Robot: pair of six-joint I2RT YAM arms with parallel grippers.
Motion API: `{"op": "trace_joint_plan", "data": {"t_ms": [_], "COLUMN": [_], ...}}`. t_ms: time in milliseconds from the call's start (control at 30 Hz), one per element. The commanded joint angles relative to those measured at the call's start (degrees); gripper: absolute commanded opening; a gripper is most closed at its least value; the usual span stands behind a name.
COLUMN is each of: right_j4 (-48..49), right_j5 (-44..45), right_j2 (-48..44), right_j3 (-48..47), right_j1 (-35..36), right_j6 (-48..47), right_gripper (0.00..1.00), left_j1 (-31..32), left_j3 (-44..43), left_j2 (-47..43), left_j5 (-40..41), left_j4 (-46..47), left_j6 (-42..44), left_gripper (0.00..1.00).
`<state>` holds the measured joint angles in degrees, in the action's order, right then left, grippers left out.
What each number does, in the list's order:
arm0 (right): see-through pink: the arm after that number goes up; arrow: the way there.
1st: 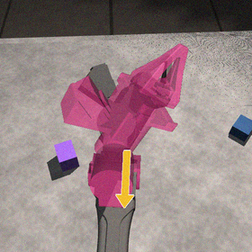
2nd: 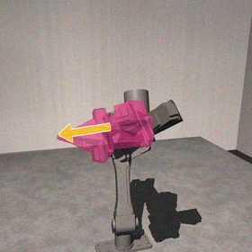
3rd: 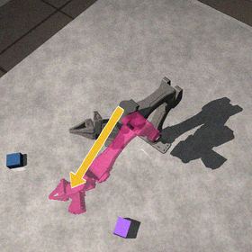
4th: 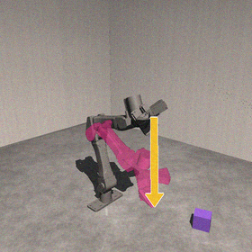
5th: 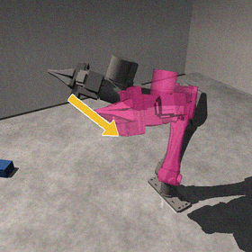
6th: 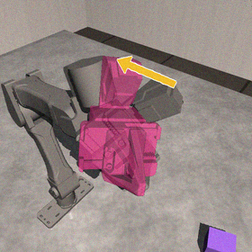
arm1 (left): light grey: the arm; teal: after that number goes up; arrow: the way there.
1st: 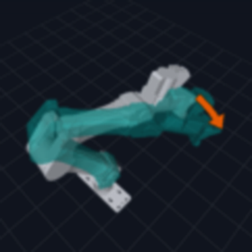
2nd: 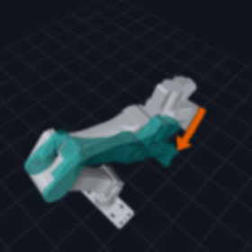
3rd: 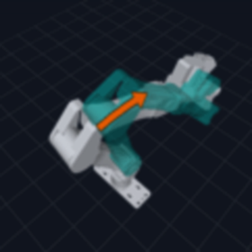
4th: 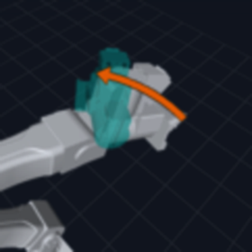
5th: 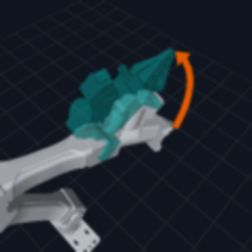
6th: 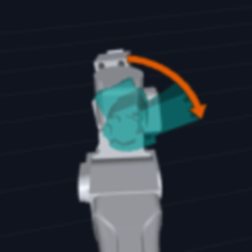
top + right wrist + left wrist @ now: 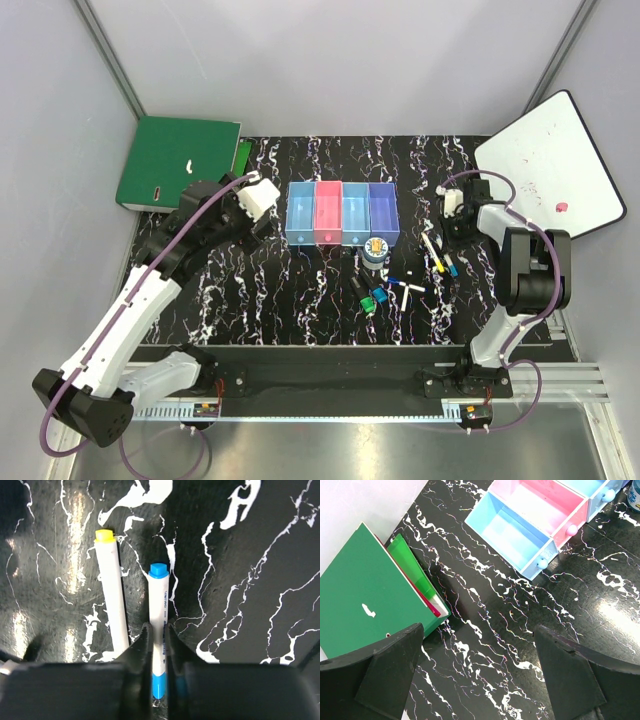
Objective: Sort the stationery into containers
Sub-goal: Pick up the pen from the center of the board.
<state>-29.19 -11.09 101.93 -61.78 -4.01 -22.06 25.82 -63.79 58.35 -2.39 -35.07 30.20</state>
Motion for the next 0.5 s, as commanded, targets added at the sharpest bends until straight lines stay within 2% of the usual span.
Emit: {"op": "trace_joint_plan", "data": {"t_ms": [0,233,467], "right_j4": [0.89,-1.91,-10.96], "right_j5": [1.25,2.83,1.95], "right_j2": [2.48,0.82,-3.93], "right_j3": [3.06,0.18,-12.02], "right_j1": [1.28,2.25,2.17], "right_j6": [1.23,2.64,5.89], "right_gripper": [0.01,0.00,0.00], "left_j1": [0.37,0.28,0.28], "left_j3": [-1.51,-1.78,-1.86], "left_j2": [0.19,-0.07,-0.78], "left_j5": [1.07,0.55,0.02], "left_j4": [1.23,1.14,1.14], "left_j6": [1.53,1.71,1.88], "left_gripper": [0.99,0.99,0.99]}}
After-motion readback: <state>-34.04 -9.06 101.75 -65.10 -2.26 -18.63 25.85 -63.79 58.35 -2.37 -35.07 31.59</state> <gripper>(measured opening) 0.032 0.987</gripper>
